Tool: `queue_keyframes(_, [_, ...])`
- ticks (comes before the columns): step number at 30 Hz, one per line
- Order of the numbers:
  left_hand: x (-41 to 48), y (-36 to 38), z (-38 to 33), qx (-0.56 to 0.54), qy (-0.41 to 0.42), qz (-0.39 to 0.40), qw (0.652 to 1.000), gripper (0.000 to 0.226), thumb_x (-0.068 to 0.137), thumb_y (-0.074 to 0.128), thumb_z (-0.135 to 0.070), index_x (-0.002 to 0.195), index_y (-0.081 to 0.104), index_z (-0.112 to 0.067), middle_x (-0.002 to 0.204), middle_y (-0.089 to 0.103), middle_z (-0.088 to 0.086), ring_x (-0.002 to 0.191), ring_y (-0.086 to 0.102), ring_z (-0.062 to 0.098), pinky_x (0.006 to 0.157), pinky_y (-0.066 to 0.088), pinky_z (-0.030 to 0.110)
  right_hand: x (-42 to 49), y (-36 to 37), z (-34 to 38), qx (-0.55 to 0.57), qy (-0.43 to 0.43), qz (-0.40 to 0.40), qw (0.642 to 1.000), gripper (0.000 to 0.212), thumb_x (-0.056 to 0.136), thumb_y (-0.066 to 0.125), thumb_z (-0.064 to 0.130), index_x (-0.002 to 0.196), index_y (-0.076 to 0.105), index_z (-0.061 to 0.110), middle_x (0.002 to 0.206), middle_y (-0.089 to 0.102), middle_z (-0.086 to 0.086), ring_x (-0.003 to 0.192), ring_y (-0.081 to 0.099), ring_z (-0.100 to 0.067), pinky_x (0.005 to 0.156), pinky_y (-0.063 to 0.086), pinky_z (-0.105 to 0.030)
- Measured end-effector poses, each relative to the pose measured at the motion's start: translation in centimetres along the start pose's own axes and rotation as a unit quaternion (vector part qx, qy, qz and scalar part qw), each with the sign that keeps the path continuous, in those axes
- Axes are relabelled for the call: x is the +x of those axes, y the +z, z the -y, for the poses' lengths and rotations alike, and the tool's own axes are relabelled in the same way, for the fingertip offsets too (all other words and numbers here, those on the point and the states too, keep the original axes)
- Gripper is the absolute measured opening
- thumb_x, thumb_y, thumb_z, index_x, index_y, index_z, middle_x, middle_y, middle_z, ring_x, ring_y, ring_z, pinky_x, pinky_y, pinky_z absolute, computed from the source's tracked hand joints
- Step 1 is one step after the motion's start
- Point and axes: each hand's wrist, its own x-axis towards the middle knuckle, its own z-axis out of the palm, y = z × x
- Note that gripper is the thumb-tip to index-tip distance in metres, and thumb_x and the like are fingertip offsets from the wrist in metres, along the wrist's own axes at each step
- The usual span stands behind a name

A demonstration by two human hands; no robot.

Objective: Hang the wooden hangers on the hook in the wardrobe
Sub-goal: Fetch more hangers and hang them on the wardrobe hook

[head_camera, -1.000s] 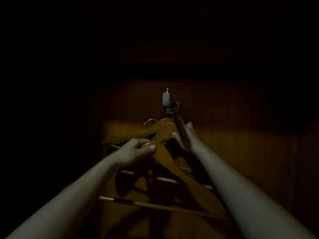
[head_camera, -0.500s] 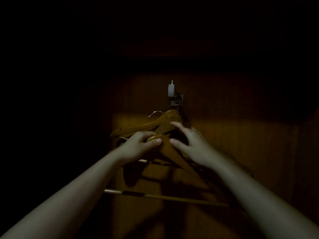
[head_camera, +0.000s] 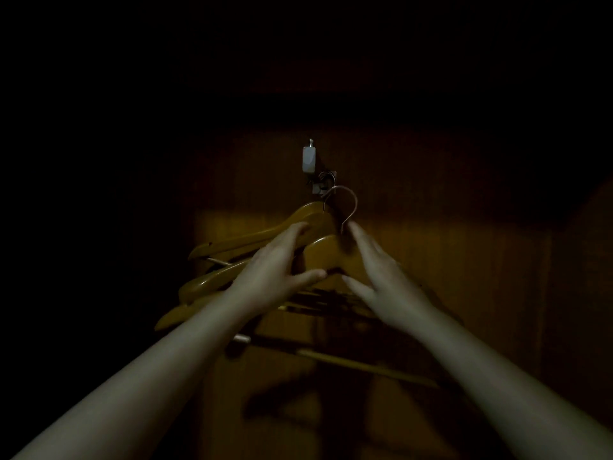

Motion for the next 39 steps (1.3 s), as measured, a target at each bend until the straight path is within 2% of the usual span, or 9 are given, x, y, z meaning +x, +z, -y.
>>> queue_keyframes(3, [1.2, 0.4, 1.1, 0.182, 0.056, -0.036, 0.981, 0.077, 0.088, 0.056, -0.033, 0.148, 0.009, -0.026, 0.155, 0.023, 0.0, 0.141, 0.025, 0.017, 0.117, 0.021, 0.04, 1.4, -1.1, -0.2, 0.027, 0.019, -0.017, 0.999, 0.077, 0.09, 0.056, 0.019, 0.14, 0.003, 0.043, 0.134, 0.043, -0.005, 0.113, 0.051, -0.023, 0.093, 0.048, -0.047])
queue_keyframes(5, [2.7, 0.4, 1.6, 0.194, 0.054, -0.049, 0.978, 0.073, 0.091, 0.051, -0.033, 0.148, 0.006, -0.026, 0.154, 0.027, 0.0, 0.141, 0.027, 0.018, 0.116, 0.021, 0.044, 3.0, -1.6, -0.3, 0.002, 0.021, -0.021, 1.0, 0.076, 0.087, 0.057, 0.013, 0.141, 0.01, 0.038, 0.134, 0.041, -0.005, 0.111, 0.052, -0.025, 0.091, 0.048, -0.047])
queue_keyframes(8, [4.8, 0.2, 1.7, 0.187, -0.001, -0.042, 0.981, 0.071, 0.092, 0.048, -0.032, 0.148, 0.004, -0.025, 0.152, 0.03, 0.002, 0.138, 0.03, 0.019, 0.115, 0.023, 0.043, 5.6, -1.9, -0.4, -0.036, 0.007, -0.036, 0.999, 0.073, 0.086, 0.059, 0.01, 0.144, 0.016, 0.026, 0.142, 0.035, -0.004, 0.122, 0.046, -0.028, 0.101, 0.041, -0.044])
queue_keyframes(15, [7.3, -1.0, 2.6, 0.118, -0.105, 0.005, 0.987, 0.061, 0.094, 0.045, -0.031, 0.145, 0.012, -0.026, 0.134, 0.048, 0.011, 0.112, 0.054, 0.026, 0.094, 0.048, 0.044, 10.2, -1.3, -0.8, -0.068, 0.007, -0.002, 0.998, 0.073, 0.088, 0.059, 0.014, 0.147, 0.016, 0.02, 0.151, 0.026, -0.005, 0.134, 0.035, -0.028, 0.105, 0.034, -0.04])
queue_keyframes(23, [5.9, 1.2, 4.6, 0.115, -0.101, -0.016, 0.988, 0.054, 0.095, 0.044, -0.029, 0.142, 0.018, -0.026, 0.109, 0.059, 0.004, 0.081, 0.058, 0.015, 0.069, 0.05, 0.029, 9.5, 1.6, -2.5, 0.047, 0.058, -0.016, 0.997, 0.077, 0.086, 0.062, 0.02, 0.147, 0.015, 0.027, 0.152, 0.027, -0.002, 0.139, 0.029, -0.022, 0.109, 0.029, -0.037])
queue_keyframes(26, [5.5, 1.7, 4.7, 0.142, -0.086, -0.055, 0.985, 0.051, 0.095, 0.045, -0.03, 0.141, 0.023, -0.024, 0.115, 0.06, 0.006, 0.094, 0.06, 0.02, 0.088, 0.049, 0.039, 9.0, 1.7, -2.3, 0.013, 0.068, -0.035, 0.997, 0.077, 0.086, 0.061, 0.027, 0.147, 0.013, 0.026, 0.15, 0.031, -0.005, 0.135, 0.035, -0.026, 0.108, 0.033, -0.04])
queue_keyframes(30, [5.3, 2.9, 4.5, 0.173, -0.1, -0.086, 0.976, 0.052, 0.094, 0.043, -0.035, 0.141, 0.023, -0.023, 0.133, 0.052, 0.004, 0.123, 0.048, 0.021, 0.11, 0.029, 0.043, 7.7, 1.2, -1.5, -0.132, 0.043, -0.056, 0.989, 0.072, 0.09, 0.055, 0.032, 0.147, 0.012, 0.021, 0.15, 0.027, -0.003, 0.133, 0.036, -0.027, 0.109, 0.034, -0.042])
queue_keyframes(36, [4.6, 2.7, 3.5, 0.186, -0.162, -0.058, 0.967, 0.067, 0.094, 0.036, -0.044, 0.148, 0.003, -0.021, 0.157, 0.016, 0.004, 0.145, 0.014, 0.021, 0.117, 0.006, 0.049, 5.7, 1.6, -1.5, -0.166, -0.008, -0.104, 0.981, 0.068, 0.09, 0.051, 0.034, 0.147, 0.019, 0.015, 0.148, 0.031, -0.002, 0.136, 0.03, -0.022, 0.11, 0.027, -0.035])
queue_keyframes(39, [2.1, 3.0, 2.6, 0.153, -0.126, -0.063, 0.978, 0.069, 0.095, 0.034, -0.044, 0.148, -0.004, -0.02, 0.159, 0.002, 0.001, 0.146, 0.001, 0.016, 0.119, 0.003, 0.042, 3.9, 1.4, -1.1, -0.193, -0.011, -0.106, 0.975, 0.064, 0.093, 0.046, 0.035, 0.147, 0.02, 0.015, 0.153, 0.025, -0.004, 0.143, 0.019, -0.021, 0.115, 0.019, -0.035])
